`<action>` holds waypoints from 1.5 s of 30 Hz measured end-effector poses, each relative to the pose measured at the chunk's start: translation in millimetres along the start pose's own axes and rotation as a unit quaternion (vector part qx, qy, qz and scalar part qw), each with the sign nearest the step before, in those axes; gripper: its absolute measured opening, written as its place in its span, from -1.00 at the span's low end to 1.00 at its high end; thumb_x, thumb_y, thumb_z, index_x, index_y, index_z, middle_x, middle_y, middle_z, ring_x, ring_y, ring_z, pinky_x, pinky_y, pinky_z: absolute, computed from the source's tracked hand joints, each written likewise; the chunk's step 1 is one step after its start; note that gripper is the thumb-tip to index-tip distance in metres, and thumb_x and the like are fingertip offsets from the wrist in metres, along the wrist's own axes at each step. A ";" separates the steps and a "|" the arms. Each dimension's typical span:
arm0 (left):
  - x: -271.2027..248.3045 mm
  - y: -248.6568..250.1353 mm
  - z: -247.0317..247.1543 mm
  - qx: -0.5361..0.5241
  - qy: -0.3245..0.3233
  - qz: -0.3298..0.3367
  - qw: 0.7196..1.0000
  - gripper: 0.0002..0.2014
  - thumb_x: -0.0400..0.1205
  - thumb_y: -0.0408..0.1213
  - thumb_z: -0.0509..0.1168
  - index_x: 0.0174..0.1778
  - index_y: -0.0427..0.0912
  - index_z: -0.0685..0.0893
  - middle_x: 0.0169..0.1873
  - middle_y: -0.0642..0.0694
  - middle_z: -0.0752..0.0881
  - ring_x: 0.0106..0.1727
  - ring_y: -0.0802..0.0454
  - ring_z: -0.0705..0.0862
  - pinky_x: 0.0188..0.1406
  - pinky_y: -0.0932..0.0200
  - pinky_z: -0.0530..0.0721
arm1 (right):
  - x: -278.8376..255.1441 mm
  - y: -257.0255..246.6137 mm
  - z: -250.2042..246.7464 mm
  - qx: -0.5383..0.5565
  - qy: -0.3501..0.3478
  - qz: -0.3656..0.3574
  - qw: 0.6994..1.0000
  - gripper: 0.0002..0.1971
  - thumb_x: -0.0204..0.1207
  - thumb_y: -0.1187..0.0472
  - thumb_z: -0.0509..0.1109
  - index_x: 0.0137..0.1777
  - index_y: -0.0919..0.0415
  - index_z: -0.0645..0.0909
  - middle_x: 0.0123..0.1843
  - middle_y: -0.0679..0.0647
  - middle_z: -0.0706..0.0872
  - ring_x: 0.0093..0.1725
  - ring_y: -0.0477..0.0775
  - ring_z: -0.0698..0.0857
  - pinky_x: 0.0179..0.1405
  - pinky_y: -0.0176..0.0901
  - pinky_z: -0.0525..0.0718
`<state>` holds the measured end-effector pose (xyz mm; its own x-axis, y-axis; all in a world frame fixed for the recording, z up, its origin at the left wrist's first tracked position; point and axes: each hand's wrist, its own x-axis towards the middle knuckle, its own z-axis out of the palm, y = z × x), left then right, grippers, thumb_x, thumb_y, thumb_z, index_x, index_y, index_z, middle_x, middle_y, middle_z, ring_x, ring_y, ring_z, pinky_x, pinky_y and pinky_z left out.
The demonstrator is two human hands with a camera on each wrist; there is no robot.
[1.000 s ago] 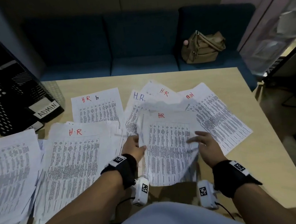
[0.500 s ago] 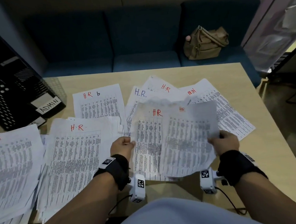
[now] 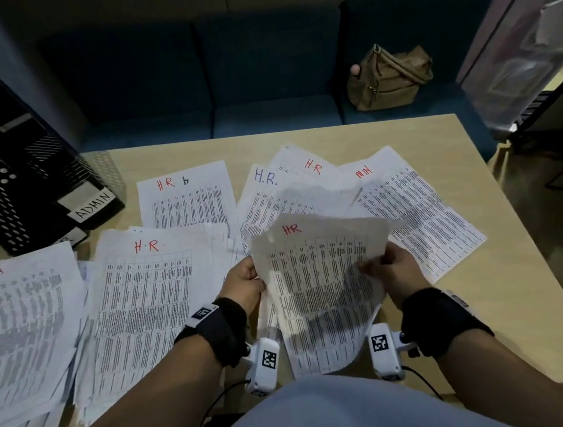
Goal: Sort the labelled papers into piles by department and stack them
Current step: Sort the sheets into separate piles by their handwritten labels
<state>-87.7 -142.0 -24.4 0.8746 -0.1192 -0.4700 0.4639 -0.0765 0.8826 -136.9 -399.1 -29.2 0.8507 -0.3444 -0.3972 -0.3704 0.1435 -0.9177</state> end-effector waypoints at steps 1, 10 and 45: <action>2.3 2.3 0.0 0.017 0.004 0.001 1.000 -0.48 0.46 -0.85 0.07 -0.13 -0.10 0.66 -0.21 -0.06 0.78 -0.25 0.01 0.76 -0.39 0.24 0.66 | 0.8 -3.7 1.8 0.010 0.016 -0.006 1.000 -0.63 0.28 0.65 0.48 0.00 0.29 0.57 -0.19 0.20 0.77 -0.31 0.04 0.79 -0.17 0.03 0.72; 11.9 8.8 -6.3 0.514 0.010 0.078 0.854 -0.46 0.55 -0.42 0.29 0.49 -0.13 0.47 0.49 -0.17 0.44 0.47 -0.17 0.45 0.44 0.05 0.45 | 39.5 -28.4 25.9 -0.062 0.004 -0.015 0.998 -0.79 0.36 0.50 0.46 -0.03 0.31 0.65 -0.23 0.15 0.79 -0.16 0.18 0.77 -0.02 0.11 0.72; 163.5 74.3 -156.1 0.291 0.294 -0.073 0.908 -0.52 0.43 -0.15 0.46 0.27 -0.21 0.64 0.23 -0.19 0.70 0.23 -0.28 0.67 0.29 -0.04 0.62 | 54.9 -12.1 67.3 -0.347 0.028 0.000 0.938 -0.81 0.38 0.04 0.48 -0.28 -0.03 0.48 -0.02 0.16 0.63 -0.05 0.26 0.68 0.08 0.19 0.65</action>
<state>111.8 -12.7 -33.8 0.8136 0.4697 -0.3429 0.5770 -0.5792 0.5758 -60.6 -357.3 -40.3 0.8375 -0.3948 -0.3779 -0.5396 -0.4879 -0.6861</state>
